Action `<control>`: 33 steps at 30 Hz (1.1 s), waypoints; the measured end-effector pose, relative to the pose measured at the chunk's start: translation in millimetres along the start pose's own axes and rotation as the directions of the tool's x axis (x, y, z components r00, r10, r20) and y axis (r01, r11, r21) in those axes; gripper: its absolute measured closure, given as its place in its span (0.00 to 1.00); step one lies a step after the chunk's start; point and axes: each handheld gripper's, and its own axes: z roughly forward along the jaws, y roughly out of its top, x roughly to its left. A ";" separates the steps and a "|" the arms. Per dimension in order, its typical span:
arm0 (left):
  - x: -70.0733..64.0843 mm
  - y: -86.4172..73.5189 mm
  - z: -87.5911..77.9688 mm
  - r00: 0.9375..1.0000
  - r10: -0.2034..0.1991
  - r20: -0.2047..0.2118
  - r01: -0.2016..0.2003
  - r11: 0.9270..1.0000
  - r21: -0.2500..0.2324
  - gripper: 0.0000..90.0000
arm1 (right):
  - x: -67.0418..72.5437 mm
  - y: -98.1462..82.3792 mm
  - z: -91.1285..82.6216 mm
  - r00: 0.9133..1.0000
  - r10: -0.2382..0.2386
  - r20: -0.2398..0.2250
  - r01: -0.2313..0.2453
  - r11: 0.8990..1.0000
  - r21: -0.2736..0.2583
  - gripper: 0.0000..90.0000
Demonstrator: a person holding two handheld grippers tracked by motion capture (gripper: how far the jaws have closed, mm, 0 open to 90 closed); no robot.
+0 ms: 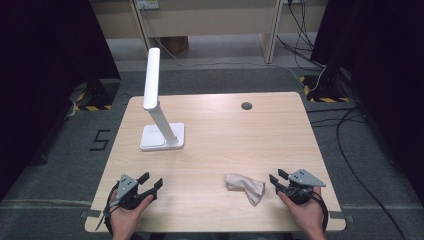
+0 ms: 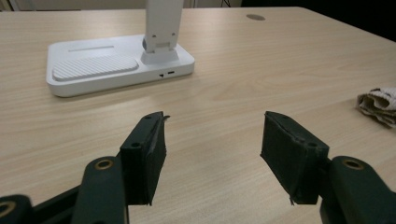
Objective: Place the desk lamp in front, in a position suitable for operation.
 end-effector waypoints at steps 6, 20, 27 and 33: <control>-4.4 -2.4 5.5 1.000 0.002 0.016 -0.003 1.000 0.024 0.44 | 0.9 0.4 -2.5 1.000 -0.002 0.005 0.002 1.000 0.005 0.64; -4.8 54.2 49.3 0.999 -0.014 -0.045 0.015 0.999 0.028 0.43 | 8.3 9.1 -3.4 0.999 -0.039 0.019 0.039 0.999 0.003 0.64; 2.5 87.8 91.2 0.988 -0.032 -0.152 0.032 0.999 -0.005 0.40 | 7.1 12.5 -6.5 0.999 -0.043 0.021 0.043 0.999 -0.012 0.64; -3.4 111.6 104.5 0.971 -0.058 -0.230 0.052 0.998 -0.030 0.40 | 12.2 22.4 -1.6 0.998 -0.064 -0.005 0.064 0.998 -0.029 0.64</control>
